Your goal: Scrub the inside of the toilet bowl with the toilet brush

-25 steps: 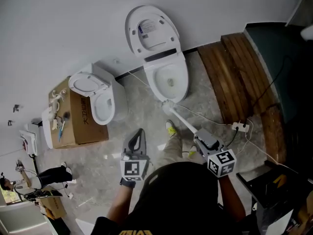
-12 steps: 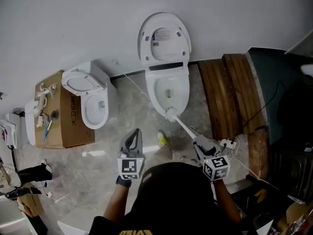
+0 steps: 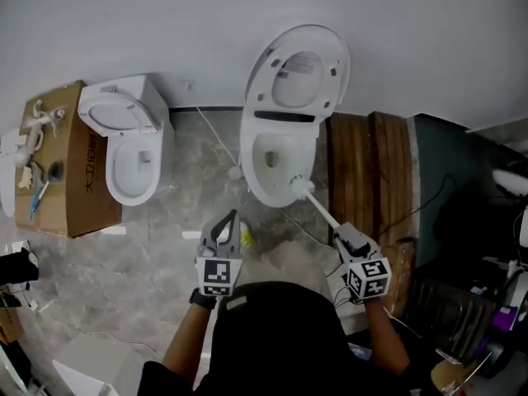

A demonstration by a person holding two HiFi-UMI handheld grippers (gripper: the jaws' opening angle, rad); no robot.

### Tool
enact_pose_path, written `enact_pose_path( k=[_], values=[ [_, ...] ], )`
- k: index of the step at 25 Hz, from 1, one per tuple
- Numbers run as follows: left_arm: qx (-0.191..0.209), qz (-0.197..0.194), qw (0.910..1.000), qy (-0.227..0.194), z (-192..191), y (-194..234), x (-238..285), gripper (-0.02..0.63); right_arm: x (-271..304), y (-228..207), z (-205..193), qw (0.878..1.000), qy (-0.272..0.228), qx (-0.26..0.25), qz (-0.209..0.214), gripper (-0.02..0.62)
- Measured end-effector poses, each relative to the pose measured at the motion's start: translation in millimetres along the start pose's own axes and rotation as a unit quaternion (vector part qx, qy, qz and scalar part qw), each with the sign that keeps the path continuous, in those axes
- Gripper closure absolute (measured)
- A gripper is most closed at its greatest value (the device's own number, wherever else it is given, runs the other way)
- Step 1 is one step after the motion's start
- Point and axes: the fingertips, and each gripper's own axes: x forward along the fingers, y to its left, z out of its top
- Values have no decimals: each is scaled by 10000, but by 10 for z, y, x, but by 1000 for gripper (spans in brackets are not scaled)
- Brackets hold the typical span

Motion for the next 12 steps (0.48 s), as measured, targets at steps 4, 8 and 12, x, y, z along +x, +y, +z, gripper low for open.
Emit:
enact_pose_path(
  k=[4, 8, 12],
  values=[
    [-10, -133, 9998, 124, -189, 88, 270, 589, 497, -101, 107, 9994, 131, -315, -38, 434],
    [-263, -547, 9979, 229, -453, -189, 477, 589, 686, -290, 22, 9946, 499, -908, -101, 434],
    [-66, -652, 9969, 441, -686, -50, 888, 589, 1395, -366, 216, 9924, 476, -1133, 68, 434]
  ],
)
